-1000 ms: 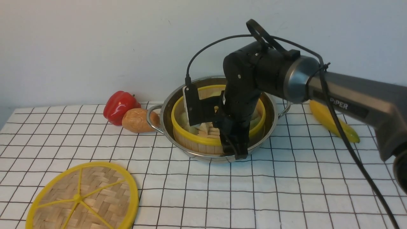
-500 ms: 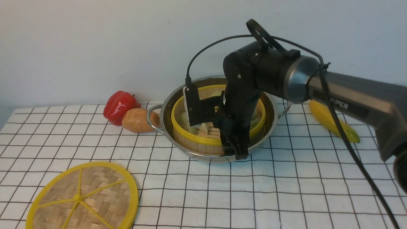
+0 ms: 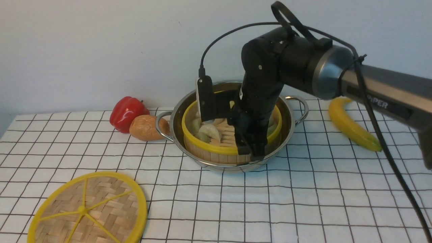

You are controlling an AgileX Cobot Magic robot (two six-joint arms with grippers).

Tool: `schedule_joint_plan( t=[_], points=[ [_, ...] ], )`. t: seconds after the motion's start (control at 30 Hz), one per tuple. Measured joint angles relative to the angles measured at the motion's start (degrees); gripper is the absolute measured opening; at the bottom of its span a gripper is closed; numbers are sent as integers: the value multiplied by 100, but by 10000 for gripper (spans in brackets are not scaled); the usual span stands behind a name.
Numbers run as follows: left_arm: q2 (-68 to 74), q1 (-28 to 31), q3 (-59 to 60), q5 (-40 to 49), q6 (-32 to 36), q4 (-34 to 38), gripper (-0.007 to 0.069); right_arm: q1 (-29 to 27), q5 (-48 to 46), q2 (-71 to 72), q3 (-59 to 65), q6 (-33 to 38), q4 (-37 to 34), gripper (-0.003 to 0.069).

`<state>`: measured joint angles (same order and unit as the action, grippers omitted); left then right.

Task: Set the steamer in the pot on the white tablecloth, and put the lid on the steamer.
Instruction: 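Place the bamboo steamer basket of food into the steel pot with the right gripper, then grasp the bamboo steamer lid lying on the table by its centre knob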

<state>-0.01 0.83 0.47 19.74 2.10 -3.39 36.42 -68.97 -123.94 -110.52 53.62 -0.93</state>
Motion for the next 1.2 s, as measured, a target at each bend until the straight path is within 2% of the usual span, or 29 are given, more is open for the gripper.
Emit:
schedule_joint_plan(
  t=[0.23,0.3,0.4,0.43,0.47,0.5,0.57,0.6,0.63,0.67,0.77,0.9,1.2],
  points=[
    [0,0,0,0,0,0,260,0,-52,358,0,-500,588,330],
    [0,0,0,0,0,0,260,0,-107,664,0,-1109,1102,312],
    [0,0,0,0,0,0,260,0,-122,1123,0,-2154,1737,238],
    [0,0,0,0,0,0,260,0,-126,1382,0,-2665,1955,182],
    [0,0,0,0,0,0,260,0,-126,1420,0,-2754,1993,174],
    [0,0,0,0,0,0,260,0,-126,1609,0,-3215,2176,129],
    [0,0,0,0,0,0,260,0,-133,2098,0,-4622,2635,17],
    [0,0,0,0,0,0,260,0,-133,2279,0,-5134,2809,-5],
    [0,0,0,0,0,0,260,0,-133,2349,0,-5235,2878,-8],
    [0,0,0,0,0,0,260,0,-136,2581,0,-5913,3119,-15],
    [0,0,0,0,0,0,260,0,-136,3036,0,-7087,3562,-15],
    [0,0,0,0,0,0,260,0,-140,3510,-4,-7771,3899,-13],
    [0,0,0,0,0,0,260,0,-144,4255,-4,-8147,3877,-4]
  ],
)
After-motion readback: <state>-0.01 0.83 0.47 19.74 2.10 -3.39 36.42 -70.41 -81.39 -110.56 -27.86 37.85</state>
